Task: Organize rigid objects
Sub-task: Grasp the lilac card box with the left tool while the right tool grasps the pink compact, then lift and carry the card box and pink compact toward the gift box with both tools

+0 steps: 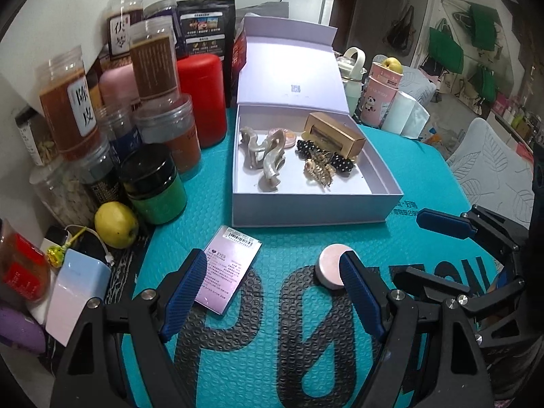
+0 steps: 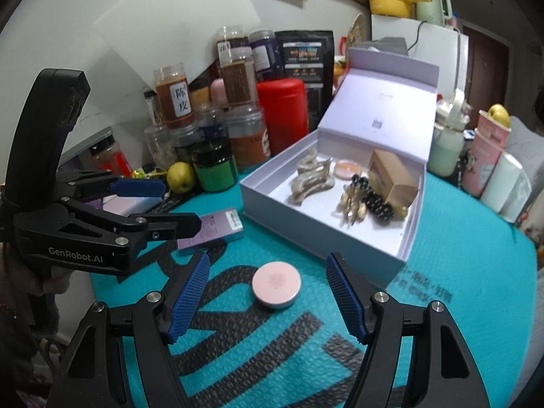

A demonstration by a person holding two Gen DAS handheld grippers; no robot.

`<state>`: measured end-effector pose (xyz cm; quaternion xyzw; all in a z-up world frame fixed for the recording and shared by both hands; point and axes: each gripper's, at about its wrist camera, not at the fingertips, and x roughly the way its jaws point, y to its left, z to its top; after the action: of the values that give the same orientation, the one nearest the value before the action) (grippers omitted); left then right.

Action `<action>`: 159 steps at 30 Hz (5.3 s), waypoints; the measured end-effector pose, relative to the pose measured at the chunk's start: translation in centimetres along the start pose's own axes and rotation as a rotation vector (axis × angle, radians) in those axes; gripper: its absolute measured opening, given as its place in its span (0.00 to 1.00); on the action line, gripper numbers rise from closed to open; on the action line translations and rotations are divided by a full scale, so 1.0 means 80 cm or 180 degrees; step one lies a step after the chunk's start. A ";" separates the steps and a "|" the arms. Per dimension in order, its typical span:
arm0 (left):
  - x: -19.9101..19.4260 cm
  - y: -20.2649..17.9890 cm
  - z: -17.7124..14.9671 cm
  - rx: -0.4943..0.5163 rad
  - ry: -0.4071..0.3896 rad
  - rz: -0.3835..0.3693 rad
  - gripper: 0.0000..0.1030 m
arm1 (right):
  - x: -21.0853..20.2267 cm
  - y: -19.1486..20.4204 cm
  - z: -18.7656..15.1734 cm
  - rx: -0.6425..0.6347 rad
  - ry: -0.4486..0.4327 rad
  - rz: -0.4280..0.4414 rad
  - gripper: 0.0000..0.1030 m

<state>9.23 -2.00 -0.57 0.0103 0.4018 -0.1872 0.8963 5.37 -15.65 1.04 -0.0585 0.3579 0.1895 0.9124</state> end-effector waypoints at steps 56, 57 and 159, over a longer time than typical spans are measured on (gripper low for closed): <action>0.059 0.014 -0.061 -0.0130 0.0303 0.0156 0.50 | 0.077 -0.017 -0.065 0.0126 0.0614 0.0084 0.50; 0.055 0.013 -0.065 -0.0150 0.0294 0.0159 0.50 | 0.072 -0.015 -0.069 0.0122 0.0611 0.0068 0.50; 0.014 -0.095 -0.055 0.0041 0.0077 -0.0348 0.49 | -0.037 -0.041 -0.096 0.0526 0.0377 -0.0234 0.49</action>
<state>4.13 -8.65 -3.35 -0.0037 0.4114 -0.2384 0.8797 -0.15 -21.43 -2.69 -0.0073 0.4232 0.1219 0.8978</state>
